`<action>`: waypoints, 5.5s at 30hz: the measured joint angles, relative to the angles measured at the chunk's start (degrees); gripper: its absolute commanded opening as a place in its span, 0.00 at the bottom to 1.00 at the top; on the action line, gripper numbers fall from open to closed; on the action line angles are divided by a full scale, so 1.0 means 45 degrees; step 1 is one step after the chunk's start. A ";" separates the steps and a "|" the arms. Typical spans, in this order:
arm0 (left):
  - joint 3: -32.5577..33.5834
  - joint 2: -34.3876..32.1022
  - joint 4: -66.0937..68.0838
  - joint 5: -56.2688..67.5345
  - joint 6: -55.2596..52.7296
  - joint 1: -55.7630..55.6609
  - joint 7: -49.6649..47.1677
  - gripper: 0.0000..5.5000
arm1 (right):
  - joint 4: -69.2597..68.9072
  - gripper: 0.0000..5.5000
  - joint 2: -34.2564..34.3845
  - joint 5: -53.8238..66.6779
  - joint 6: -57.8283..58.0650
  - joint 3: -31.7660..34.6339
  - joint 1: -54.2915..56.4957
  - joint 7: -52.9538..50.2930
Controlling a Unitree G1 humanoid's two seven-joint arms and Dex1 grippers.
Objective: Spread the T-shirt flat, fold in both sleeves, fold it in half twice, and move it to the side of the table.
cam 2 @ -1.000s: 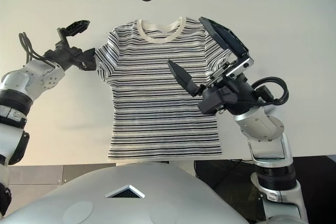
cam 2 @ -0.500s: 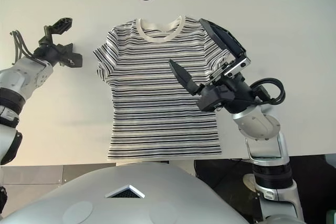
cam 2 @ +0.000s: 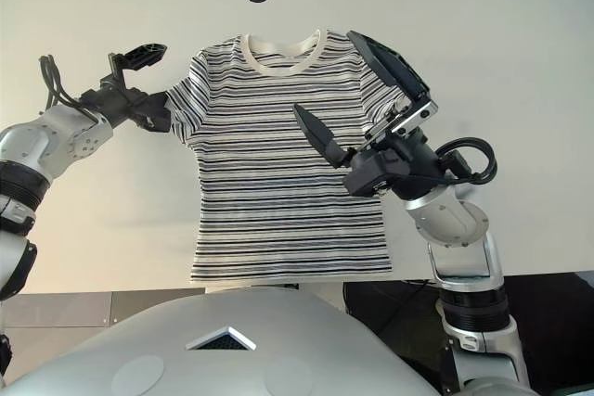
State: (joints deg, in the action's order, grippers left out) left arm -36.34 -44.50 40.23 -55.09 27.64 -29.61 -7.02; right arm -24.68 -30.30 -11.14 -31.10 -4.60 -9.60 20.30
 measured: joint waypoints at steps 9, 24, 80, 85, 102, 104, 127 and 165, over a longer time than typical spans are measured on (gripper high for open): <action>-0.0396 0.0172 -0.0134 0.0074 0.0858 -0.0029 0.0187 0.68 | 0.0037 0.82 0.0061 -0.0125 0.0001 -0.0001 0.0149 0.0001; -0.0825 0.0563 0.0754 -0.0295 0.0354 -0.0123 -0.0015 0.16 | 0.0049 0.82 0.0066 -0.0066 0.0012 0.0302 -0.0102 0.0002; 0.3395 0.4558 -0.6315 0.6008 0.0449 0.3037 -0.0156 0.43 | 1.5950 0.82 -0.2916 -0.8488 0.1043 -0.1658 0.8748 -0.6520; 0.3550 0.4276 -0.6176 0.5007 -0.0020 0.3441 -0.0103 0.43 | 1.8266 0.82 -0.2932 -0.8727 0.0352 -0.2799 0.9758 -0.7226; 0.4037 0.3315 -0.4280 0.3598 -0.0837 0.4117 -0.0491 0.84 | 1.9427 0.82 -0.2936 -0.9159 -0.1360 -0.5641 1.0224 -0.6994; 0.4035 0.3307 -0.3866 0.3529 -0.0869 0.4121 -0.0702 0.88 | 1.9433 0.82 -0.2943 -0.9146 -0.1489 -0.5766 1.0285 -0.6958; 0.6357 0.3820 -0.6540 0.5466 -0.0548 0.4968 -0.1119 1.00 | 2.0637 0.66 -0.2634 -0.8974 -0.1924 -0.7369 1.1055 -0.7251; 0.6558 0.4421 -0.7172 0.5400 -0.0533 0.5483 -0.0928 1.00 | 1.9209 0.02 -0.1880 -0.6178 -0.2489 -0.5603 0.9331 -0.8387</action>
State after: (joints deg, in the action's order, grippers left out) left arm -6.83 -24.61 7.96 -30.79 25.24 -4.94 -11.20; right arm 61.76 -38.76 -38.93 -42.30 -29.82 32.39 -17.44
